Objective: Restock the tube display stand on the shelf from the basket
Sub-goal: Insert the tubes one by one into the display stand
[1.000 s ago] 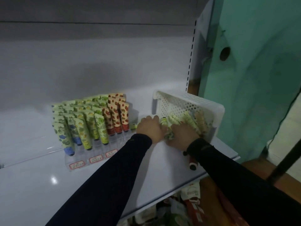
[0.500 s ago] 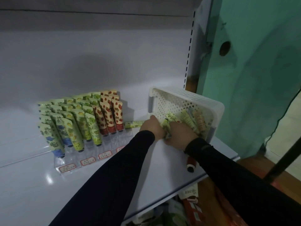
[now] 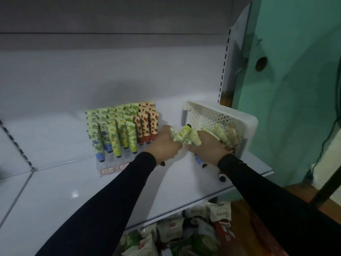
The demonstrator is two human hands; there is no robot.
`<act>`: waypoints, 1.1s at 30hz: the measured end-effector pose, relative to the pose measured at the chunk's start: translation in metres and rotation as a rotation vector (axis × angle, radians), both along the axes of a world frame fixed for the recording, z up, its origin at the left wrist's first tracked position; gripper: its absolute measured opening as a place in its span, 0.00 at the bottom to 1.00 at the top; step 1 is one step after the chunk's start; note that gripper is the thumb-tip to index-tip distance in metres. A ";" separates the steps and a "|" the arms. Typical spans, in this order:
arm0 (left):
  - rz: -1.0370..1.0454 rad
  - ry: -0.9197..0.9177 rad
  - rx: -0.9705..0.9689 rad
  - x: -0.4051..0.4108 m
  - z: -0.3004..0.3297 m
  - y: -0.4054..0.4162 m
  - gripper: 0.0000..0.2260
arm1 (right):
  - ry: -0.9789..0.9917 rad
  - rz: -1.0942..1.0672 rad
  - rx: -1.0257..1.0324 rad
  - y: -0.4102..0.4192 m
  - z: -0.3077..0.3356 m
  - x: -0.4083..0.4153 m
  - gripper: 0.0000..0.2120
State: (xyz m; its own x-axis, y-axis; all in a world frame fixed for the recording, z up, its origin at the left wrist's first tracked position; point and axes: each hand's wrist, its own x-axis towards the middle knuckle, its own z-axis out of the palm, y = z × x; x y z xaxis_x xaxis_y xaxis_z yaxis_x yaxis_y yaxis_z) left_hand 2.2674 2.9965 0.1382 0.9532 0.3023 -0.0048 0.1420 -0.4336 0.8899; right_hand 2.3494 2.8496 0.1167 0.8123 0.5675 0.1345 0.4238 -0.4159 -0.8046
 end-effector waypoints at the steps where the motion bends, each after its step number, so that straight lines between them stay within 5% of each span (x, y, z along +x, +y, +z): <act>1: 0.008 -0.023 -0.043 -0.013 -0.001 0.003 0.17 | 0.035 -0.002 0.082 0.003 0.003 -0.009 0.09; 5: 0.044 -0.077 -0.161 -0.066 -0.008 0.015 0.20 | 0.198 0.040 0.252 0.023 0.011 -0.048 0.04; 14: 0.117 -0.210 -0.527 -0.137 -0.023 0.043 0.24 | 0.414 0.225 0.320 0.094 0.002 -0.119 0.14; 25: 0.159 -0.231 -0.476 -0.169 -0.035 0.080 0.17 | 0.626 0.222 0.286 0.136 -0.003 -0.139 0.23; 33: 0.254 -0.221 -0.572 -0.187 -0.038 0.100 0.13 | 0.598 0.323 0.337 0.125 0.002 -0.131 0.05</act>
State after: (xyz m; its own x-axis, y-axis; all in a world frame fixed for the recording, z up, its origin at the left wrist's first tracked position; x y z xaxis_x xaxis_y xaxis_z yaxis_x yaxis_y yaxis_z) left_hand 2.0807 3.0965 0.0998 0.8495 0.5258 -0.0434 -0.0353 0.1388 0.9897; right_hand 2.2181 2.9741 0.1190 0.6019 0.7957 -0.0685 -0.0654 -0.0363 -0.9972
